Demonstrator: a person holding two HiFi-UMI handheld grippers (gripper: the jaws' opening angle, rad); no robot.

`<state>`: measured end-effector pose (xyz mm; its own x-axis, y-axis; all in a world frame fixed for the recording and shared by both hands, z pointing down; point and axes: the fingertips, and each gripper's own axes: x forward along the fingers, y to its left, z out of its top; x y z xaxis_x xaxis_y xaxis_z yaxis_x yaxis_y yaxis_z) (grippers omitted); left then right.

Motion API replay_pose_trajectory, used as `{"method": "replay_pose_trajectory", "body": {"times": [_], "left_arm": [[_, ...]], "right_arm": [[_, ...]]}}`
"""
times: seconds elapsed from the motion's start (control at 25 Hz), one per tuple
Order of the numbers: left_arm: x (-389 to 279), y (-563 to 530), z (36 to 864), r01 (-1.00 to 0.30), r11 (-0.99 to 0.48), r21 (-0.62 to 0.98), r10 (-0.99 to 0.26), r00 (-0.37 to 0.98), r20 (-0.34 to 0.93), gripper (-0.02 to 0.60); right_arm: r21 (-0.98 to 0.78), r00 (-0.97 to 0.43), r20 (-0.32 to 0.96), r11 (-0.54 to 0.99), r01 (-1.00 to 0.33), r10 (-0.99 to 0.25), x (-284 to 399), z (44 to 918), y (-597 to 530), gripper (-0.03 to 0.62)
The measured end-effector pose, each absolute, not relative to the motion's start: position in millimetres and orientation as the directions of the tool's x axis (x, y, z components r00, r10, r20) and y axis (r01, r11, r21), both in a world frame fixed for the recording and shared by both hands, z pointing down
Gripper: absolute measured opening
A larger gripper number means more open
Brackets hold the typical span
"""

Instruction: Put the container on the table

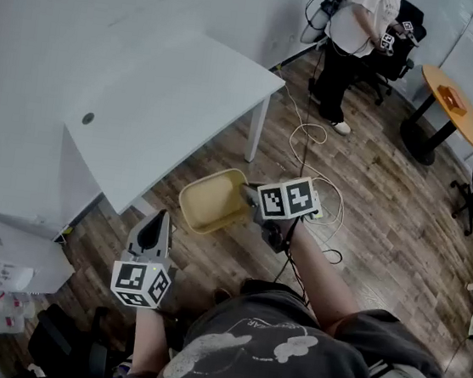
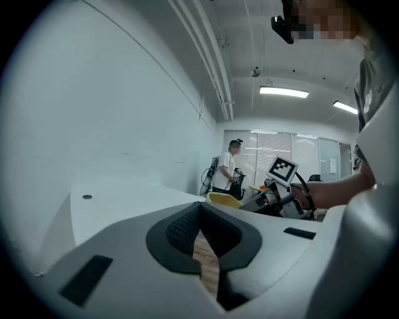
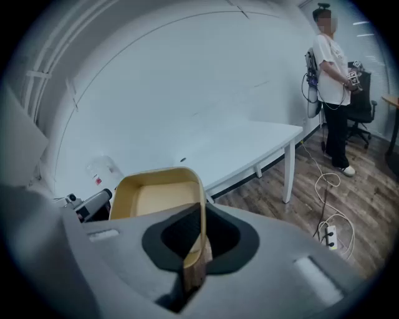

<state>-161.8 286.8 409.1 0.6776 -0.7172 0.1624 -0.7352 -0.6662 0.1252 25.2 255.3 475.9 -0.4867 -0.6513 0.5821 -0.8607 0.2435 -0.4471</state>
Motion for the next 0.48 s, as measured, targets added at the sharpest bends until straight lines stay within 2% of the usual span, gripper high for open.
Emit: {"method": "replay_pose_trajectory", "body": {"times": [0.48], "left_arm": [[-181,279,412,-0.723,-0.670,0.167,-0.708,0.690,0.151,-0.003]], "right_arm": [[-0.422,-0.480,0.583,0.261,-0.868,-0.656,2,471,244,0.011]]}}
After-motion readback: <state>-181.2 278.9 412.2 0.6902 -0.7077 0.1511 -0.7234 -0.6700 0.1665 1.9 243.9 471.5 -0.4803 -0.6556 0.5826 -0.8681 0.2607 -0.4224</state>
